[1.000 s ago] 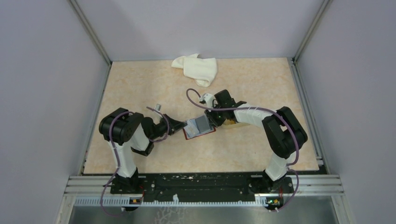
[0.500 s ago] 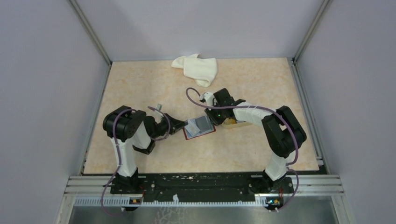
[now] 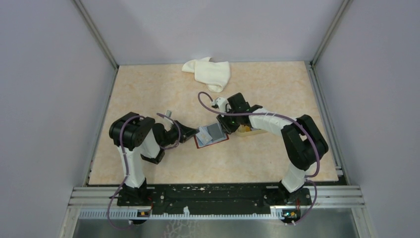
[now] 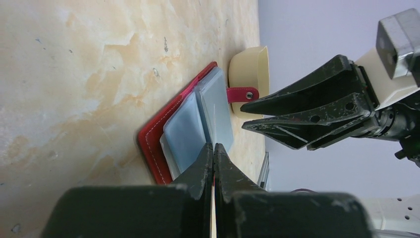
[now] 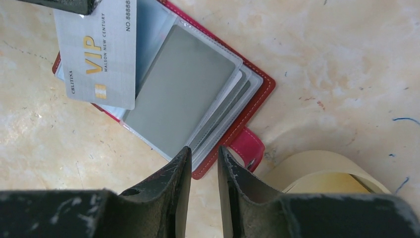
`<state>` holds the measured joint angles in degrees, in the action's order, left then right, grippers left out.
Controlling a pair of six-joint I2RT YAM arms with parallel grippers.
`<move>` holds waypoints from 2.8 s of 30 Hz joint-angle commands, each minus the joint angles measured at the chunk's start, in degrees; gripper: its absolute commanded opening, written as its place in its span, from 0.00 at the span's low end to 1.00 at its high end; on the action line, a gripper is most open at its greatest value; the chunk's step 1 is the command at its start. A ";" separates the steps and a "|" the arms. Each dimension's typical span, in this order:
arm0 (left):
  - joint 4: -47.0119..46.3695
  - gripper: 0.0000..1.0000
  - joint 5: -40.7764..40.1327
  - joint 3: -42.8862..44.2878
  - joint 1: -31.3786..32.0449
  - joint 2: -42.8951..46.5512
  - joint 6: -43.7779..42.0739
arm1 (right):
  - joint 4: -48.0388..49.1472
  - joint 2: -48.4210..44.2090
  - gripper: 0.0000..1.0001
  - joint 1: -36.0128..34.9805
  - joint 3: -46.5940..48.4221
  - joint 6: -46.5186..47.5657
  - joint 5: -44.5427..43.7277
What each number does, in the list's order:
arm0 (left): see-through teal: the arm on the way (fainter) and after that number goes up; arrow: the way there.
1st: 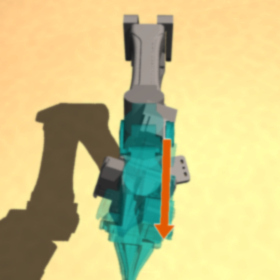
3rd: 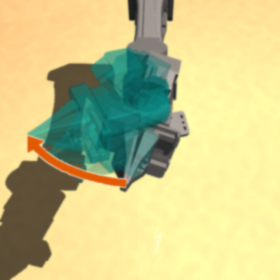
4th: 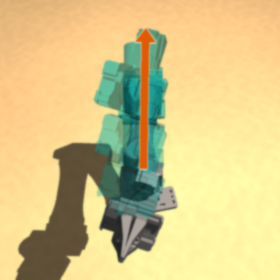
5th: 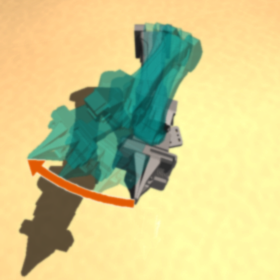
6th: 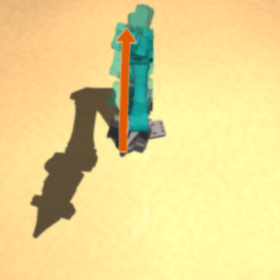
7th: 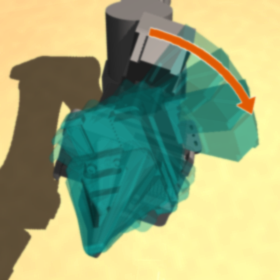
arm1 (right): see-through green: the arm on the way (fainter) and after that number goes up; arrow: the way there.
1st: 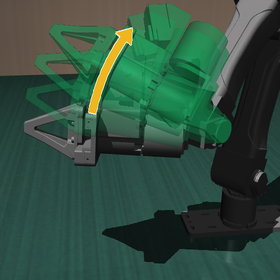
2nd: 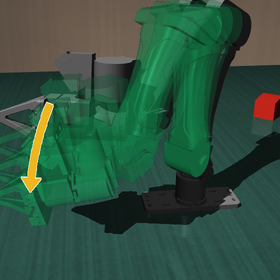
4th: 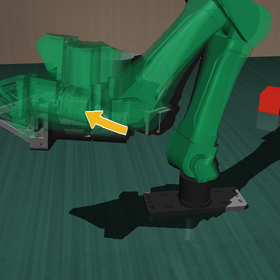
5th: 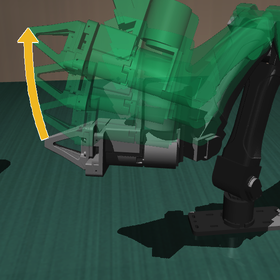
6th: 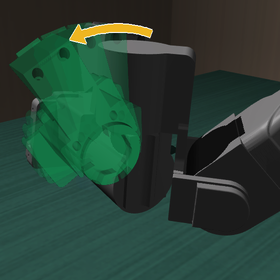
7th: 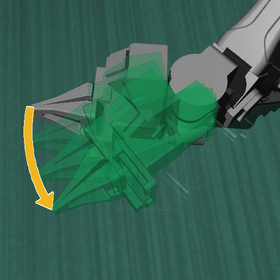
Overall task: Put the credit cards into the card holder
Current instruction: Insert the credit card into the card holder.
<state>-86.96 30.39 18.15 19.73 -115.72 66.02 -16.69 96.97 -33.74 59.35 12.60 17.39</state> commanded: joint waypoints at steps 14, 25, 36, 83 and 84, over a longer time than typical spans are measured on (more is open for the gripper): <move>-1.97 0.00 -1.23 2.42 1.97 2.95 -3.96 | -0.28 1.38 0.26 -0.80 2.26 -1.44 3.53; 3.36 0.00 -3.04 1.06 2.27 4.53 -3.64 | -0.64 1.90 0.26 -0.80 2.42 -1.44 3.36; 7.27 0.00 -2.88 1.85 2.26 3.49 -2.74 | -0.72 1.91 0.26 -0.80 2.61 -1.53 3.27; 25.26 0.00 3.92 9.89 3.65 0.85 -5.21 | -1.91 4.39 0.26 -1.13 3.49 -1.44 0.39; 25.60 0.00 4.12 10.07 3.61 0.77 -5.20 | -1.95 4.30 0.26 -1.13 3.49 -1.44 0.38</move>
<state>-65.89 32.91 27.57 22.76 -113.58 63.16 -18.50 100.71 -33.85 60.86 11.33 19.07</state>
